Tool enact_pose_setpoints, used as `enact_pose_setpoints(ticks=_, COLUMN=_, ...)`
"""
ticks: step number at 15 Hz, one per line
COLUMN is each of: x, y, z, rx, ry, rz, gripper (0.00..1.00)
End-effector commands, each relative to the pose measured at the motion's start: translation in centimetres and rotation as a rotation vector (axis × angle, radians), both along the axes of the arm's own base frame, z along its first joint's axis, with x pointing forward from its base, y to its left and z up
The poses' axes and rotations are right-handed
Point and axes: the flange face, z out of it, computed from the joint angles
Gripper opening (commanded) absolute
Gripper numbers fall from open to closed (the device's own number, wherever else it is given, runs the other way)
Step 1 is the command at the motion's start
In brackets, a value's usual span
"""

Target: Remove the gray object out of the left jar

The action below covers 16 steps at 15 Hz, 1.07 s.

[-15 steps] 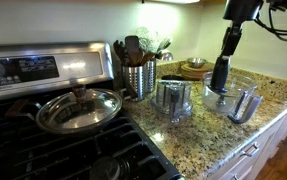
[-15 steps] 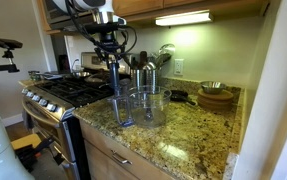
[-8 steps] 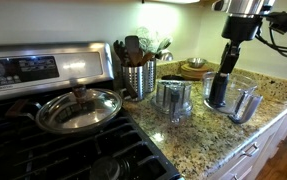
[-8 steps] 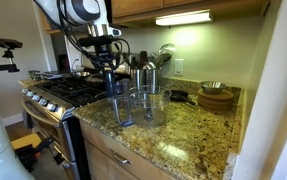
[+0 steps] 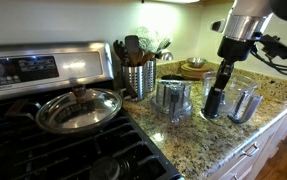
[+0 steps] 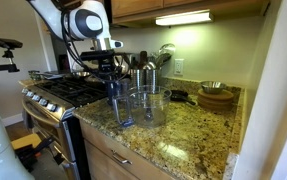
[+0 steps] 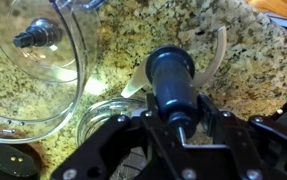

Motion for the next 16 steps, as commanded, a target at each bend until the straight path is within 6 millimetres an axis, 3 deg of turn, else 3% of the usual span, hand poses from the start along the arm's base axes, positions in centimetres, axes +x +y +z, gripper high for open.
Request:
enact_pose_setpoints(ticks=1, x=0.7, y=-0.8, z=-2.1, rx=0.013, ry=-0.004, rz=-0.038, gripper=0.19)
enact_pose_setpoints(ticks=6, x=1.6, y=-1.5, z=-4.1, rx=0.02, ry=0.005, rz=-0.053, gripper=0.19)
enact_pose_setpoints(ticks=13, x=2.4, y=-2.0, z=-4.1, rx=0.02, ry=-0.017, rz=-0.057, gripper=0.19)
enact_pose_setpoints(ticks=14, x=2.5, y=-2.0, z=-4.1, rx=0.02, ry=-0.018, rz=-0.056, gripper=0.38)
enact_pose_setpoints(ticks=15, x=2.6, y=-2.0, z=-4.0, rx=0.018, ry=-0.015, rz=-0.054, gripper=0.69)
enact_pose_setpoints(ticks=16, x=2.7, y=-2.0, z=-4.0, rx=0.018, ry=-0.018, rz=-0.055, gripper=0.71)
